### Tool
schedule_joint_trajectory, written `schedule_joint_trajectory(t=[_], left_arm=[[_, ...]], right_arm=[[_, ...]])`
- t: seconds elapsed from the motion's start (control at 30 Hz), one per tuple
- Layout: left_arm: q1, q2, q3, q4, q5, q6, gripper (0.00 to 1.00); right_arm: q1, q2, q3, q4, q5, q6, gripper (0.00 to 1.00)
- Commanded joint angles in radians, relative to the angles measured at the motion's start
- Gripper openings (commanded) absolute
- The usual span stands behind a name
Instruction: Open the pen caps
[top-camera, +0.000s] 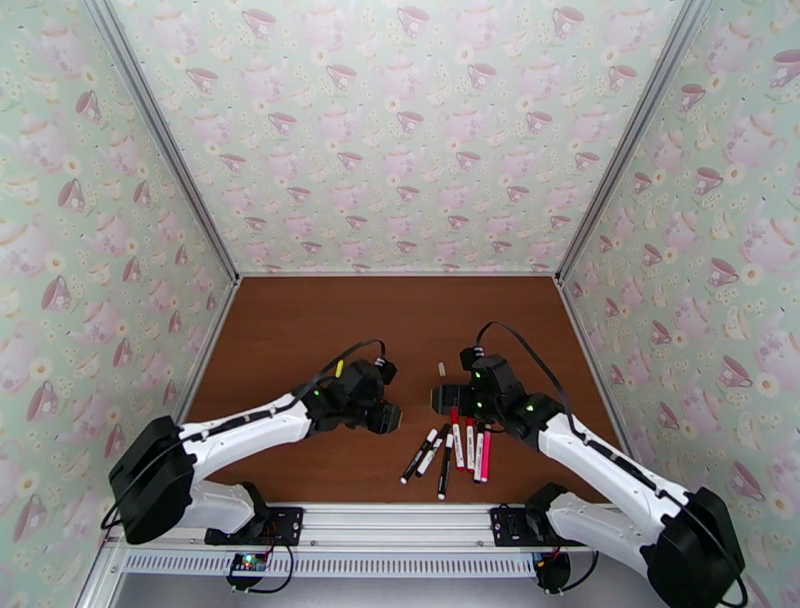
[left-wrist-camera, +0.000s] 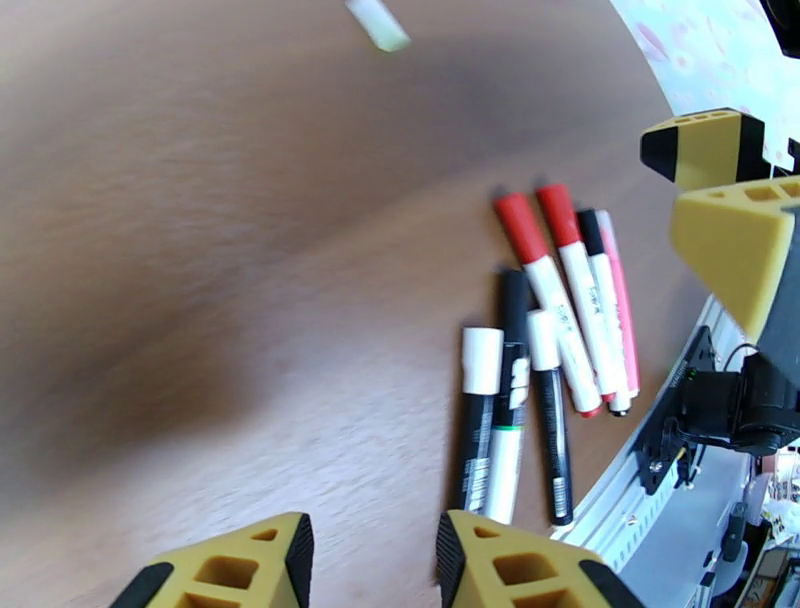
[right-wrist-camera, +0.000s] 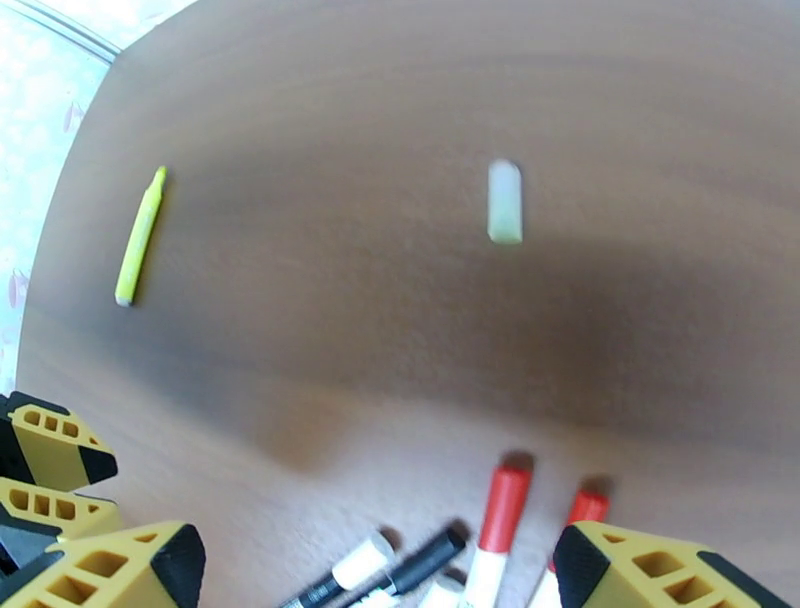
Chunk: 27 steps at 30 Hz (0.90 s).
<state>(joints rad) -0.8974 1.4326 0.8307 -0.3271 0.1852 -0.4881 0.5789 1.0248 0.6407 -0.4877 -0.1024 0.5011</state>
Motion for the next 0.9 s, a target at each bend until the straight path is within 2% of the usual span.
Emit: schedule_joint_trajectory(t=[0.0, 0.3, 0.6, 0.87], left_arm=[[-0.057, 0.076, 0.036, 0.035, -0.034, -0.043, 0.40], [-0.171, 0.236, 0.116, 0.032, -0.107, -0.039, 0.39], [-0.202, 0.320, 0.176, -0.016, -0.146, -0.029, 0.37], [-0.206, 0.346, 0.197, -0.003, -0.107, -0.030, 0.37]], right_arm=[[0.007, -0.031, -0.028, -0.044, -0.031, -0.001, 0.99], [0.006, -0.063, -0.045, -0.078, -0.124, -0.017, 1.00], [0.007, -0.116, -0.067, -0.107, -0.123, 0.030, 1.00], [0.006, -0.095, -0.069, -0.105, -0.110, 0.030, 1.00]])
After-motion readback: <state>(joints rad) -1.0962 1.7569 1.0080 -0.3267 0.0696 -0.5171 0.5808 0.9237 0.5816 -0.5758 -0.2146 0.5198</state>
